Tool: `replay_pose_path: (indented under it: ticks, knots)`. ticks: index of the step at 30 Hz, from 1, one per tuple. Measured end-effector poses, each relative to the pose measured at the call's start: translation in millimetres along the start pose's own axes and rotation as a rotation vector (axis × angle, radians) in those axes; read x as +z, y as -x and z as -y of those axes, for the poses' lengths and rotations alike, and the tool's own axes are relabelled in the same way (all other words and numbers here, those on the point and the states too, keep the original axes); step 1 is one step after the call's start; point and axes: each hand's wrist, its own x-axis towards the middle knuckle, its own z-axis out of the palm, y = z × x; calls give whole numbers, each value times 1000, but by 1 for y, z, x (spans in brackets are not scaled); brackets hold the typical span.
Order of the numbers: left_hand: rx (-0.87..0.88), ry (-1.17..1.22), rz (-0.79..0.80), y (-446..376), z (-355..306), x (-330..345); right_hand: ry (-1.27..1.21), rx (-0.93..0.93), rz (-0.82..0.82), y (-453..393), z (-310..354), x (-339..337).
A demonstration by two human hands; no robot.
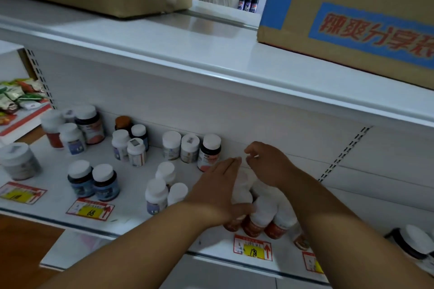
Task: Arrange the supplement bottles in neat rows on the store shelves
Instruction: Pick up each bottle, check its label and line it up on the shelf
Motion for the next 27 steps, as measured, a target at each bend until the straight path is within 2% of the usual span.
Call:
replay_pose_path:
  ticks: [5, 9, 15, 20, 24, 27]
  knots:
    - [-92, -30, -132, 18, 37, -42, 71, -82, -33, -46, 57, 18]
    - [-177, -90, -107, 31, 66, -65, 191, -30, 43, -76, 84, 47]
    - [-199, -87, -59, 38, 90, -77, 340, -3, -95, -82, 88, 62]
    - [-171, 79, -85, 33, 94, -82, 18, -83, -334, -44, 101, 27]
    - [-136, 291, -111, 24, 66, -89, -305, -109, -359, 5, 111, -7]
    - [-120, 479, -8, 20, 33, -84, -430, -67, -406, 40, 106, -29]
